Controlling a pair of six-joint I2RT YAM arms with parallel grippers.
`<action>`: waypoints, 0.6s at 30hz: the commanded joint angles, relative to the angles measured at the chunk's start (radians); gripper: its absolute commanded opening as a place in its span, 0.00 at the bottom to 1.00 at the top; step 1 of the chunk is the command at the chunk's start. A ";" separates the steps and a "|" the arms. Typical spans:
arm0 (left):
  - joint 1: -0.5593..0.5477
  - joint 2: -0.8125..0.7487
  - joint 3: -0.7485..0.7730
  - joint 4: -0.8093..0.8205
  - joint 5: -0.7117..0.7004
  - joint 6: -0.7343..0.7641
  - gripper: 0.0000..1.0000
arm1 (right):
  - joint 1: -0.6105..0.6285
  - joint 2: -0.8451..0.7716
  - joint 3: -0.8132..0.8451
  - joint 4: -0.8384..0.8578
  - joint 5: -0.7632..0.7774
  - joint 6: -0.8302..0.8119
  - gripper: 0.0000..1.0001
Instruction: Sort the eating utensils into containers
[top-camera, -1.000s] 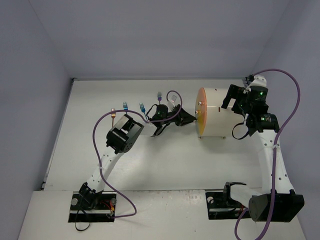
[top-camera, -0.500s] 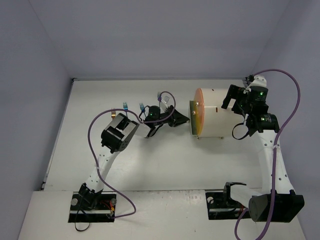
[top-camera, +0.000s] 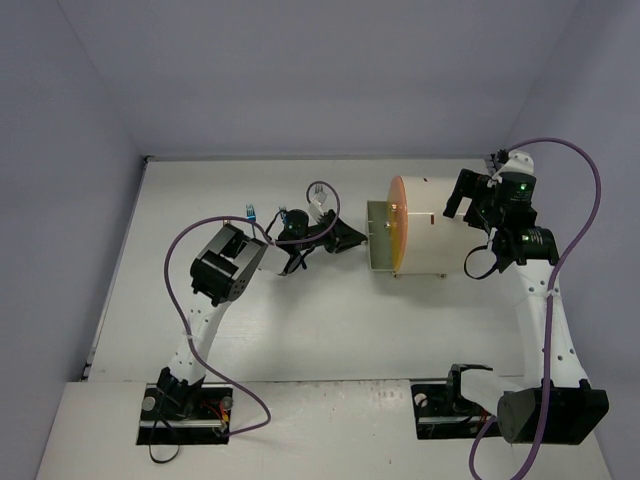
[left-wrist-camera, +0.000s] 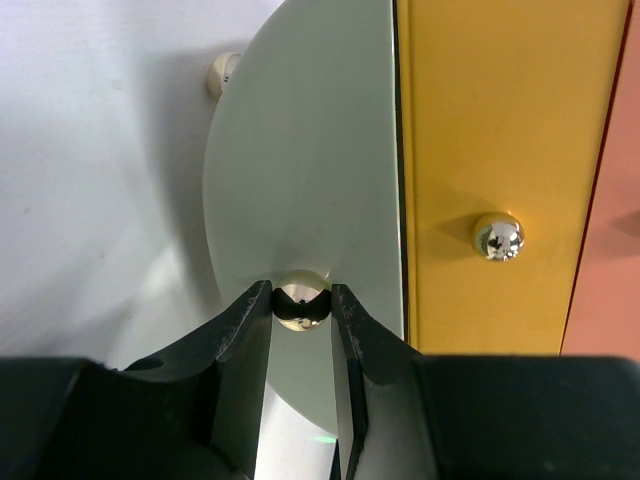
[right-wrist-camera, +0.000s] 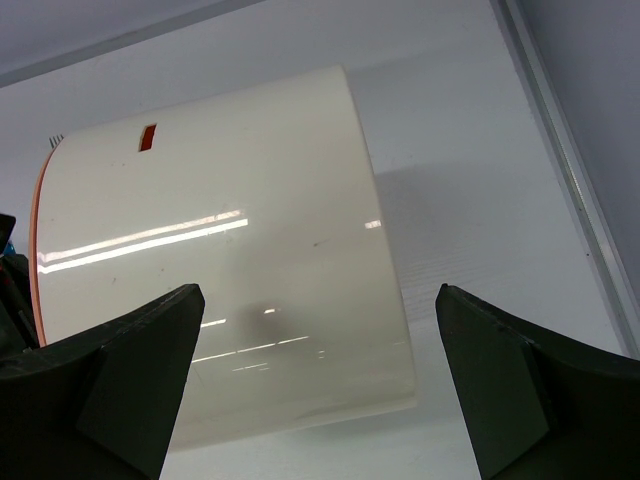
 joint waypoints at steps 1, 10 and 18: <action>0.036 -0.103 -0.039 0.009 -0.002 0.060 0.03 | 0.007 -0.015 0.006 0.038 0.026 -0.012 1.00; 0.051 -0.121 -0.084 0.034 -0.004 0.054 0.03 | 0.007 -0.019 0.005 0.038 0.023 -0.013 1.00; 0.056 -0.146 -0.132 0.059 -0.020 0.051 0.03 | 0.007 -0.022 0.004 0.038 0.023 -0.010 1.00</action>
